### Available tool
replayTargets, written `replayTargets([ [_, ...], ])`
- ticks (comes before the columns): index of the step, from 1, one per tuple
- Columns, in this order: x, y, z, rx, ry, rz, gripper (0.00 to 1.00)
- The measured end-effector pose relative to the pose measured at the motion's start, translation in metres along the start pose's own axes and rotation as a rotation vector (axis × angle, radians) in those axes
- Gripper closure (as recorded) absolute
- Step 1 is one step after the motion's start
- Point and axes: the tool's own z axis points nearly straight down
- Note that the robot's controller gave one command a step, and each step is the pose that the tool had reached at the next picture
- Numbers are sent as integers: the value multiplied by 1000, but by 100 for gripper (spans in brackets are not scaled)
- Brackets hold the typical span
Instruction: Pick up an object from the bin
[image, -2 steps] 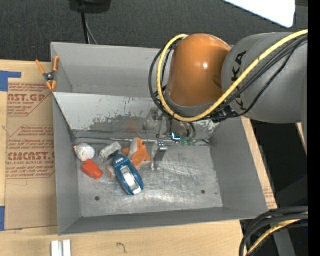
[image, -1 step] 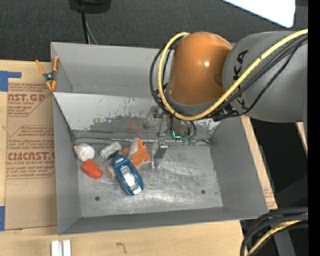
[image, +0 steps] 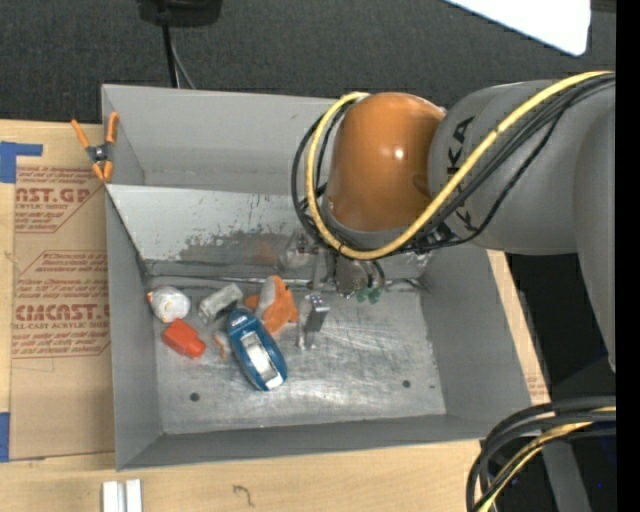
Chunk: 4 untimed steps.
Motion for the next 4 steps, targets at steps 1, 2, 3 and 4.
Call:
replayTargets([
  [1,-12,0,46,0,5,-186,0],
  [2,-16,-1,97,-2,1,-286,0],
  [3,-17,0,107,-2,4,-254,0],
  [4,-20,22,97,-1,10,-356,0],
])
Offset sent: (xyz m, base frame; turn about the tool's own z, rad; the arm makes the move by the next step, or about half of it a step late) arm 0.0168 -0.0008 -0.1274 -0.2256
